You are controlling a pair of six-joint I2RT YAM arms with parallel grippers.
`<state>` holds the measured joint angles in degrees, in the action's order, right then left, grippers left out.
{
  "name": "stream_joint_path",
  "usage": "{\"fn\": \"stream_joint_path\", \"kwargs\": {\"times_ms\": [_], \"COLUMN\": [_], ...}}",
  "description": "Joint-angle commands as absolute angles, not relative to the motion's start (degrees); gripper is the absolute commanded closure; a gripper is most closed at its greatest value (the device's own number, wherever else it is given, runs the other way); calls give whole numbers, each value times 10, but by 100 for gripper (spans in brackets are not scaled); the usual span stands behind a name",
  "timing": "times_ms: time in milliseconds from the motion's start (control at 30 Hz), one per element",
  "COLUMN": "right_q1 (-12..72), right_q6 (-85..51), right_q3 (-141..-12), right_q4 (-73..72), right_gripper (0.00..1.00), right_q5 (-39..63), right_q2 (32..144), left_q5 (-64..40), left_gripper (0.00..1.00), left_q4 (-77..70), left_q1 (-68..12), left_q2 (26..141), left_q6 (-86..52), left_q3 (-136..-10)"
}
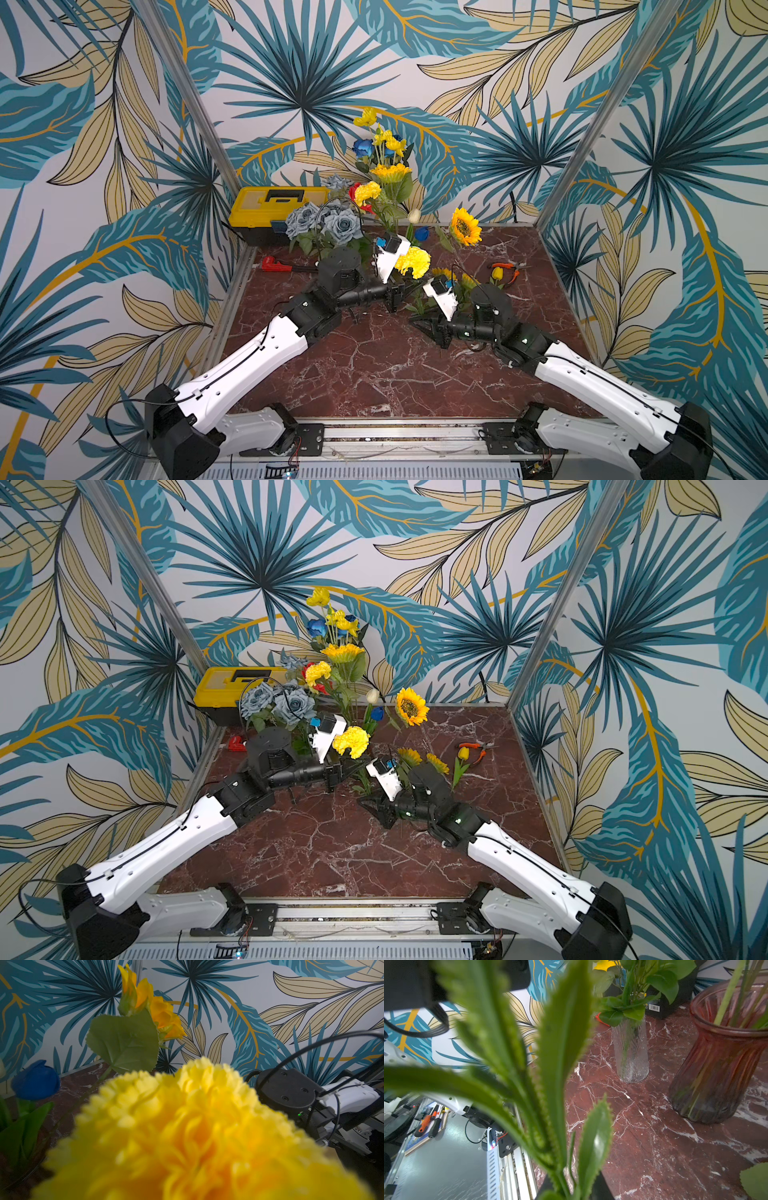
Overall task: Pick out yellow flowers from the vase
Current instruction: Place the flower at the center of the board.
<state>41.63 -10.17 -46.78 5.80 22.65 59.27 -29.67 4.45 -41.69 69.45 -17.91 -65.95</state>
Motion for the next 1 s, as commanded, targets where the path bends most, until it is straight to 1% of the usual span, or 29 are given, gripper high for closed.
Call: {"fn": "stream_joint_path", "kwargs": {"times_ms": [0,100,133,167,233,267,300,433,533,600,733,833,967], "right_q1": [418,418,419,418,418,418,418,419,419,419,418,419,418], "right_q6": [-102,-102,-102,-102,-101,-102,-102,-105,-107,-109,-109,-111,-134], "right_q3": [-467,-469,-469,-469,-468,-468,-468,-467,-468,-469,-474,-487,-505], "right_q4": [45,46,45,44,44,42,41,42,45,47,51,79,149], "right_gripper": [85,88,92,94,100,100,100,100,100,100,100,100,100], "right_q5": [221,229,231,232,237,240,240,228,214,197,165,109,-44], "right_q2": [584,584,584,584,583,583,582,574,563,549,515,493,458], "left_q5": [-295,-292,-291,-289,-286,-285,-283,-280,-279,-275,-263,-257,-247], "left_gripper": [96,94,93,90,80,74,70,64,54,45,36,32,31], "left_q4": [29,29,30,30,29,30,30,30,30,30,30,30,29], "left_q1": [-420,-419,-419,-419,-419,-419,-419,-419,-419,-419,-419,-419,-419], "left_q2": [693,693,693,691,690,689,689,687,684,681,672,669,669], "left_q6": [-177,-177,-177,-176,-177,-176,-174,-174,-175,-173,-169,-168,-165], "left_q3": [-674,-673,-673,-672,-671,-670,-669,-668,-665,-661,-650,-647,-644]}}
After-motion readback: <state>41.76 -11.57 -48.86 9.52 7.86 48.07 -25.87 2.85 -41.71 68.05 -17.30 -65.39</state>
